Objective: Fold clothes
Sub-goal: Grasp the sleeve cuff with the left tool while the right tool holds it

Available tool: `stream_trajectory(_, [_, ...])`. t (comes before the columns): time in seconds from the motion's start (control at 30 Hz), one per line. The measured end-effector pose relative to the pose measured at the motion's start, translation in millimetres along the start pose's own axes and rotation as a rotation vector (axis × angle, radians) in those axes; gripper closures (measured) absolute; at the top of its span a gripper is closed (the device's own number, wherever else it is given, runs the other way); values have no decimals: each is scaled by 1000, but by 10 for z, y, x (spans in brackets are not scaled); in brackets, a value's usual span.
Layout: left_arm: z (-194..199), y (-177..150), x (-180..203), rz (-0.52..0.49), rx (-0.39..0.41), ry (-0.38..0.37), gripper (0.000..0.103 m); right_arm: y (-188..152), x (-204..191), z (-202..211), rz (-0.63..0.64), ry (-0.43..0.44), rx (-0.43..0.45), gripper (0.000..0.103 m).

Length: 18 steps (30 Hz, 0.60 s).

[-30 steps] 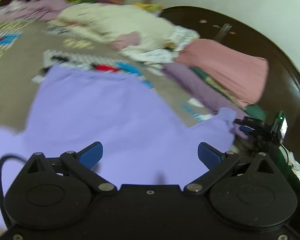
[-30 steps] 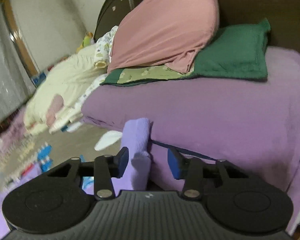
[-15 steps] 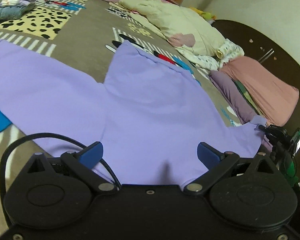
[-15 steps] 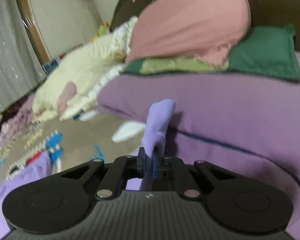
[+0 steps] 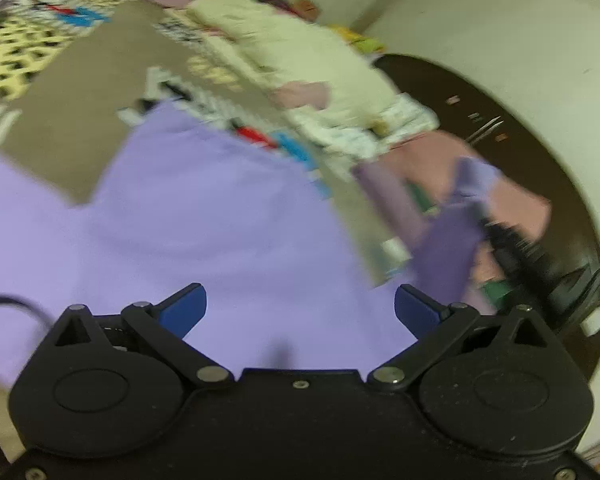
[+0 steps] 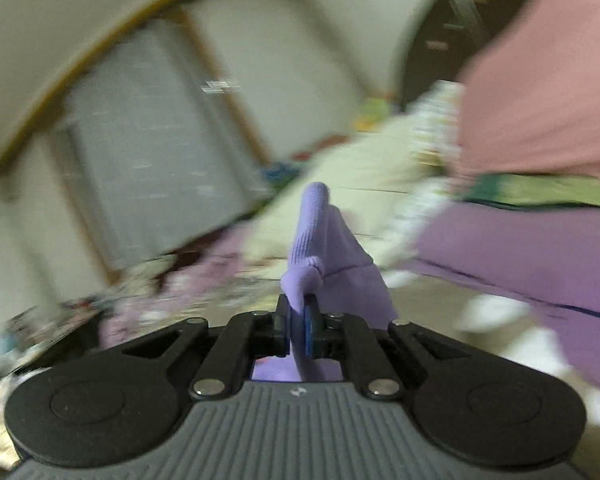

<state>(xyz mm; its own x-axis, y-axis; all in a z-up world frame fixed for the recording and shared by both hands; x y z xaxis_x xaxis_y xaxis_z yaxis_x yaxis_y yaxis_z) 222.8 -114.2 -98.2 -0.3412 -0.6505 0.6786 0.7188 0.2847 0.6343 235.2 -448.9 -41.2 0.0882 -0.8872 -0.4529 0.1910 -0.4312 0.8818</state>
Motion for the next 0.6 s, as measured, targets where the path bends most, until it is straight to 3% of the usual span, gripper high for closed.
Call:
stream_trajectory(0.17, [-441,288,277,120,5,-141,1,-552,-872,-107,300,129,-82,95])
stream_trajectory(0.27, [-681,298,188,144,-2,-90,1,-949,-1242,-141,455,175,-140,95])
stream_trajectory(0.4, [-833,273,52,200,1,-56,4,-1284,-1597,-60,637,203,-144,95])
stream_trajectory(0.47, [-860,273,6,198,6,-28,16,-1375,-1700,-30,696,207,-133,95])
stream_trajectory(0.53, [-863,287,-55,195,17,9,37,-1459,-1782,4,748,217,-122,95])
stream_trajectory(0.57, [-857,295,-82,187,18,17,59,-1508,-1828,21,786,220,-113,95])
stream_trajectory(0.6, [-845,311,-98,165,15,33,72,-1556,-1875,37,822,222,-103,95])
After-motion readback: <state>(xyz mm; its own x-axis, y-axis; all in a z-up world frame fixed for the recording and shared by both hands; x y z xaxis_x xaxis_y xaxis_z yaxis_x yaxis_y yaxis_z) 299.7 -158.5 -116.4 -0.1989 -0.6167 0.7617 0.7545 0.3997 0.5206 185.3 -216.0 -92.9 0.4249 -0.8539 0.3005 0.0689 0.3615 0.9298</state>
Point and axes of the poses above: each gripper's, at about its wrist camera, not at the fingertips, and z roughly against the way its jaws point, x to its right, y to its top, the point moved 9 cm from there along -z, roughly the way its jaws point, and after that the axes turned 6 degrees about -y, right-handed, at the moved point
